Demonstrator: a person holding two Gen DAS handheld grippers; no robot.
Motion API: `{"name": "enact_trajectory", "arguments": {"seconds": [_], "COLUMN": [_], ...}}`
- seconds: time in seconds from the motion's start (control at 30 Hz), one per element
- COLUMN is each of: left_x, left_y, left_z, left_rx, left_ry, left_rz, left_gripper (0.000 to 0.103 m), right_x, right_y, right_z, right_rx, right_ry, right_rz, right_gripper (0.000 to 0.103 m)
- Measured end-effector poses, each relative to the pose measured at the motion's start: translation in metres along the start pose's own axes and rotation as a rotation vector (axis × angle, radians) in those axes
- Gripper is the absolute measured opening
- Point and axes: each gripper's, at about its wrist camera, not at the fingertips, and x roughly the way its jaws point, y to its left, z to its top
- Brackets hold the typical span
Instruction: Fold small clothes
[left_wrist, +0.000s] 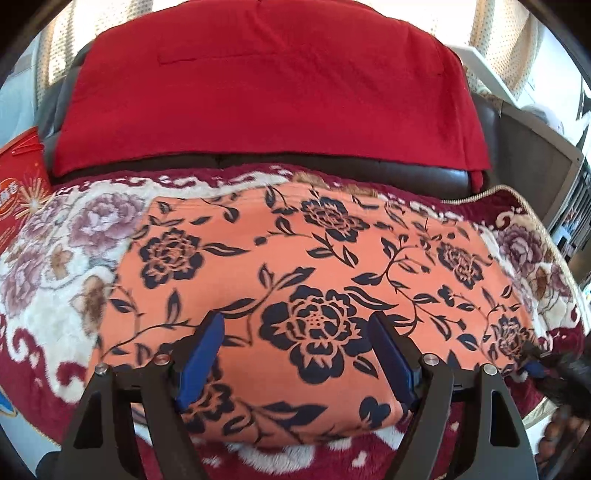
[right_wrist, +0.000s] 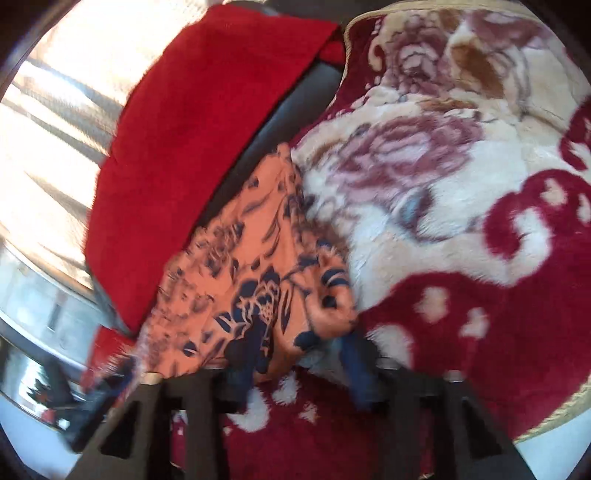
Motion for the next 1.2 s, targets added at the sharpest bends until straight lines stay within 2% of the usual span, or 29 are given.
{"name": "enact_trajectory", "arguments": {"seconds": [0.03, 0.1, 0.2, 0.33, 0.4, 0.43, 0.5, 0.53, 0.6, 0.67, 0.73, 0.77, 0.8, 0.83, 0.87, 0.93, 0.97, 1.03, 1.07, 1.17, 1.2], "left_x": [0.010, 0.025, 0.032, 0.034, 0.034, 0.034, 0.035, 0.035, 0.037, 0.038, 0.039, 0.039, 0.039, 0.040, 0.039, 0.036, 0.032, 0.023, 0.016, -0.002, -0.010], "left_y": [-0.001, -0.002, -0.004, -0.003, -0.003, -0.003, -0.002, -0.001, 0.001, 0.002, 0.003, 0.004, 0.004, 0.004, 0.004, 0.006, 0.009, 0.017, 0.023, 0.041, 0.050], "left_z": [-0.002, -0.007, -0.015, -0.015, -0.014, -0.014, -0.015, -0.014, -0.014, -0.014, -0.014, -0.015, -0.015, -0.015, -0.014, -0.012, -0.011, -0.011, -0.012, -0.018, -0.021], "left_rx": [0.005, 0.008, 0.038, 0.038, 0.035, 0.036, 0.037, 0.035, 0.028, 0.026, 0.028, 0.025, 0.022, 0.020, 0.018, 0.012, 0.007, -0.013, -0.032, -0.091, -0.115], "left_ry": [0.018, 0.059, 0.030, 0.040, 0.045, 0.045, 0.044, 0.044, 0.044, 0.043, 0.039, 0.035, 0.033, 0.034, 0.039, 0.054, 0.059, 0.048, 0.041, 0.028, 0.025], "left_rz": [0.002, 0.014, 0.040, 0.032, 0.025, 0.025, 0.025, 0.024, 0.021, 0.016, 0.007, 0.003, 0.003, 0.004, 0.005, -0.006, -0.015, -0.019, -0.014, -0.025, -0.029], "left_gripper": [0.081, 0.081, 0.084, 0.084, 0.085, 0.085, 0.086, 0.086, 0.087, 0.088, 0.088, 0.089, 0.089, 0.089, 0.089, 0.089, 0.089, 0.089, 0.089, 0.089, 0.089], "right_x": [-0.006, -0.017, -0.006, 0.053, 0.087, 0.108, 0.133, 0.143, 0.147, 0.137, 0.120, 0.118, 0.123, 0.134, 0.140, 0.125, 0.113, 0.091, 0.074, 0.055, 0.049], "right_y": [-0.003, -0.003, 0.004, 0.013, 0.015, 0.016, 0.018, 0.023, 0.037, 0.060, 0.080, 0.082, 0.080, 0.073, 0.066, 0.069, 0.074, 0.086, 0.095, 0.123, 0.129], "right_z": [0.005, 0.021, 0.053, 0.099, 0.120, 0.129, 0.136, 0.138, 0.141, 0.133, 0.129, 0.126, 0.124, 0.121, 0.120, 0.120, 0.118, 0.111, 0.102, 0.073, 0.058], "right_rx": [0.009, -0.001, -0.026, -0.059, -0.058, -0.061, -0.071, -0.096, -0.171, -0.290, -0.387, -0.434, -0.441, -0.426, -0.394, -0.368, -0.376, -0.384, -0.398, -0.438, -0.444], "right_ry": [-0.012, -0.038, -0.005, 0.111, 0.164, 0.223, 0.278, 0.308, 0.346, 0.322, 0.238, 0.190, 0.190, 0.225, 0.248, 0.180, 0.149, 0.076, 0.041, 0.027, 0.037], "right_rz": [0.020, 0.031, 0.095, 0.116, 0.089, 0.085, 0.054, 0.046, 0.016, -0.053, -0.117, -0.186, -0.247, -0.296, -0.311, -0.313, -0.329, -0.334, -0.300, -0.222, -0.172], "right_gripper": [0.065, 0.066, 0.067, 0.067, 0.067, 0.067, 0.066, 0.060, 0.024, 0.016, 0.014, 0.014, 0.015, 0.023, 0.026, 0.034, 0.050, 0.072, 0.072, 0.072, 0.072]}}
